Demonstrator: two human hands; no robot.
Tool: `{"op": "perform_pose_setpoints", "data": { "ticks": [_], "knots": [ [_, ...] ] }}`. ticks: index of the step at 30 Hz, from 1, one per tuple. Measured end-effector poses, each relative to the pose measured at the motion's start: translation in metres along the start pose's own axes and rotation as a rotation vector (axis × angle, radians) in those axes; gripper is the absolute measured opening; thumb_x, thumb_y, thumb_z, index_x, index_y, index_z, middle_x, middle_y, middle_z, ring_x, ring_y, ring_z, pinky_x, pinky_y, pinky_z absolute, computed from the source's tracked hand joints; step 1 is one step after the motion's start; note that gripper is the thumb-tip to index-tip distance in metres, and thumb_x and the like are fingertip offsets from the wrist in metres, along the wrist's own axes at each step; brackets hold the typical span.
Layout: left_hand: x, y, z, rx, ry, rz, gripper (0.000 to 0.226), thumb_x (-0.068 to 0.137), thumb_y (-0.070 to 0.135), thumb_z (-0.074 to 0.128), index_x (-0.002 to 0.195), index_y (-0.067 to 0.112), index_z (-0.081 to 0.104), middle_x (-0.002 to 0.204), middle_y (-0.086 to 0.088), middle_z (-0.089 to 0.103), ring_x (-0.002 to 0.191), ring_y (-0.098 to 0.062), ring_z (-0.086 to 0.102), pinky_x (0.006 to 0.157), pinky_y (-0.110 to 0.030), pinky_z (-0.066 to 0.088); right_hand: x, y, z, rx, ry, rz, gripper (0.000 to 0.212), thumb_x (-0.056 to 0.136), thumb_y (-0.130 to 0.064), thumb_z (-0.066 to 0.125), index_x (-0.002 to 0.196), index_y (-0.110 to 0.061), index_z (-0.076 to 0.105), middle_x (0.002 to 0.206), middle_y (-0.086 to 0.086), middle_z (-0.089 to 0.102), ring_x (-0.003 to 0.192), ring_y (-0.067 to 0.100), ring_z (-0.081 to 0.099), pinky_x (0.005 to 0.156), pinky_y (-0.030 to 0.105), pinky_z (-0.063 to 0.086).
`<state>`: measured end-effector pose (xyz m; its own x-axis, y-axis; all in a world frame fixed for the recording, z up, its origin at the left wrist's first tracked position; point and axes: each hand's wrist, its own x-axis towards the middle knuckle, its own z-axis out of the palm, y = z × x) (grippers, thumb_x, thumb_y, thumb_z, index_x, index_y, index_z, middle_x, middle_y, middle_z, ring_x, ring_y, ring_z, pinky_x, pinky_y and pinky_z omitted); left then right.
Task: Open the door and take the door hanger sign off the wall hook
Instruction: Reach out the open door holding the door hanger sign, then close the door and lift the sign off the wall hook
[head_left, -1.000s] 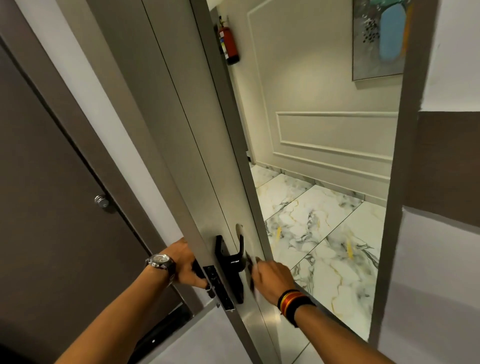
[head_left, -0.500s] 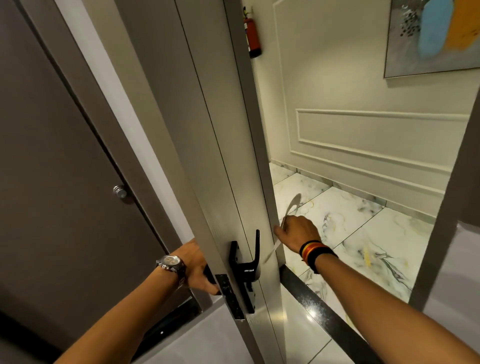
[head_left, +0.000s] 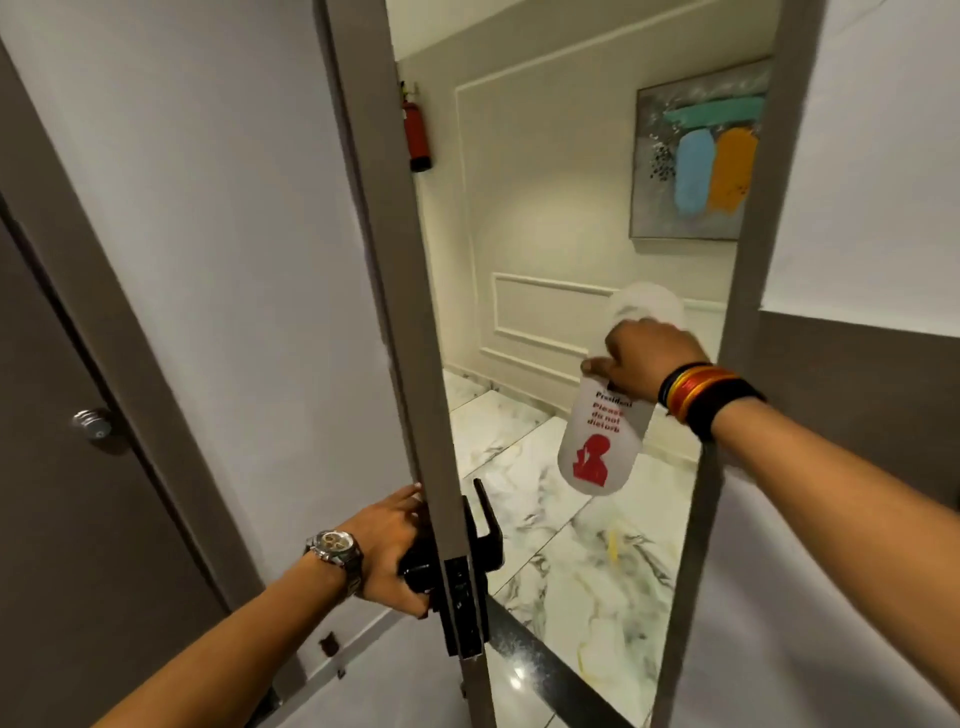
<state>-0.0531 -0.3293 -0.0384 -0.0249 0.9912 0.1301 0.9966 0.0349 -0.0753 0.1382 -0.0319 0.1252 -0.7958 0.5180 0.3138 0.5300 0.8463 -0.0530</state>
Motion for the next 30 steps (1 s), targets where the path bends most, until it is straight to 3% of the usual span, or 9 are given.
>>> {"op": "perform_pose_setpoints", "data": {
  "ticks": [2, 4, 5, 9, 13, 18, 21, 23, 30],
  "knots": [
    [0.022, 0.004, 0.013, -0.005, 0.012, 0.006, 0.045, 0.065, 0.07, 0.07, 0.096, 0.036, 0.063, 0.106, 0.019, 0.06, 0.105, 0.008, 0.034, 0.102, -0.003, 0.029, -0.005, 0.02, -0.038, -0.041, 0.068, 0.028, 0.054, 0.097, -0.057, 0.057, 0.059, -0.019, 0.047, 0.079, 0.009, 0.059, 0.066, 0.025, 0.052, 0.064, 0.033, 0.041],
    [0.044, 0.01, 0.023, -0.005, -0.057, -0.079, 0.051, 0.066, 0.074, 0.064, 0.09, 0.029, 0.066, 0.096, 0.011, 0.067, 0.097, -0.006, 0.053, 0.084, -0.023, 0.053, -0.01, 0.041, -0.073, -0.076, 0.138, 0.068, 0.055, 0.096, -0.056, 0.059, 0.06, -0.015, 0.049, 0.086, 0.012, 0.056, 0.07, 0.028, 0.052, 0.065, 0.035, 0.042],
    [0.058, 0.014, 0.025, 0.003, -0.082, -0.118, 0.056, 0.065, 0.075, 0.062, 0.085, 0.024, 0.067, 0.087, 0.007, 0.068, 0.087, -0.011, 0.056, 0.073, -0.026, 0.055, -0.014, 0.051, -0.09, -0.102, 0.169, 0.101, 0.056, 0.095, -0.058, 0.059, 0.064, -0.012, 0.051, 0.086, 0.012, 0.054, 0.071, 0.029, 0.053, 0.065, 0.035, 0.042],
    [0.11, 0.033, 0.036, -0.079, -0.062, -0.195, 0.066, 0.06, 0.076, 0.058, 0.06, 0.011, 0.058, 0.061, 0.001, 0.064, 0.061, -0.017, 0.055, 0.05, -0.014, 0.027, -0.027, 0.083, -0.139, -0.213, 0.252, 0.219, 0.061, 0.094, -0.063, 0.058, 0.067, -0.008, 0.055, 0.068, 0.007, 0.055, 0.058, 0.024, 0.053, 0.057, 0.032, 0.039],
    [0.16, 0.058, 0.05, -0.365, -0.073, -0.345, 0.061, 0.057, 0.069, 0.065, 0.059, 0.008, 0.06, 0.054, -0.001, 0.06, 0.051, -0.02, 0.055, 0.054, -0.035, 0.054, -0.039, 0.102, -0.16, -0.284, 0.265, 0.308, 0.059, 0.094, -0.062, 0.059, 0.061, -0.013, 0.052, 0.065, 0.004, 0.052, 0.057, 0.022, 0.05, 0.063, 0.035, 0.043],
    [0.219, 0.078, 0.057, -0.493, -0.068, -0.387, 0.056, 0.051, 0.072, 0.062, 0.057, 0.018, 0.049, 0.056, 0.004, 0.054, 0.054, -0.017, 0.049, 0.054, -0.032, 0.049, -0.052, 0.127, -0.167, -0.377, 0.225, 0.404, 0.056, 0.094, -0.058, 0.061, 0.066, -0.009, 0.059, 0.069, 0.003, 0.05, 0.066, 0.027, 0.059, 0.066, 0.036, 0.05],
    [0.25, 0.083, 0.059, -0.493, -0.08, -0.416, 0.056, 0.051, 0.074, 0.061, 0.062, 0.019, 0.058, 0.066, -0.002, 0.07, 0.066, -0.022, 0.068, 0.067, -0.033, 0.059, -0.058, 0.143, -0.172, -0.351, 0.173, 0.423, 0.056, 0.093, -0.059, 0.062, 0.067, -0.009, 0.061, 0.067, 0.005, 0.061, 0.054, 0.021, 0.059, 0.06, 0.033, 0.049],
    [0.268, 0.085, 0.064, -0.48, -0.067, -0.423, 0.057, 0.05, 0.076, 0.057, 0.061, 0.02, 0.057, 0.066, 0.0, 0.069, 0.071, -0.022, 0.07, 0.066, -0.031, 0.057, -0.058, 0.15, -0.173, -0.351, 0.162, 0.418, 0.057, 0.092, -0.06, 0.062, 0.064, -0.011, 0.06, 0.064, 0.005, 0.067, 0.048, 0.019, 0.063, 0.053, 0.027, 0.044],
    [0.305, 0.085, 0.081, -0.489, -0.025, -0.434, 0.059, 0.051, 0.081, 0.052, 0.046, 0.024, 0.042, 0.043, 0.009, 0.05, 0.044, -0.016, 0.05, 0.05, -0.025, 0.041, -0.044, 0.157, -0.17, -0.327, 0.164, 0.412, 0.061, 0.086, -0.066, 0.066, 0.057, -0.013, 0.06, 0.05, 0.002, 0.068, 0.043, 0.017, 0.068, 0.05, 0.023, 0.039]
  ]
}}
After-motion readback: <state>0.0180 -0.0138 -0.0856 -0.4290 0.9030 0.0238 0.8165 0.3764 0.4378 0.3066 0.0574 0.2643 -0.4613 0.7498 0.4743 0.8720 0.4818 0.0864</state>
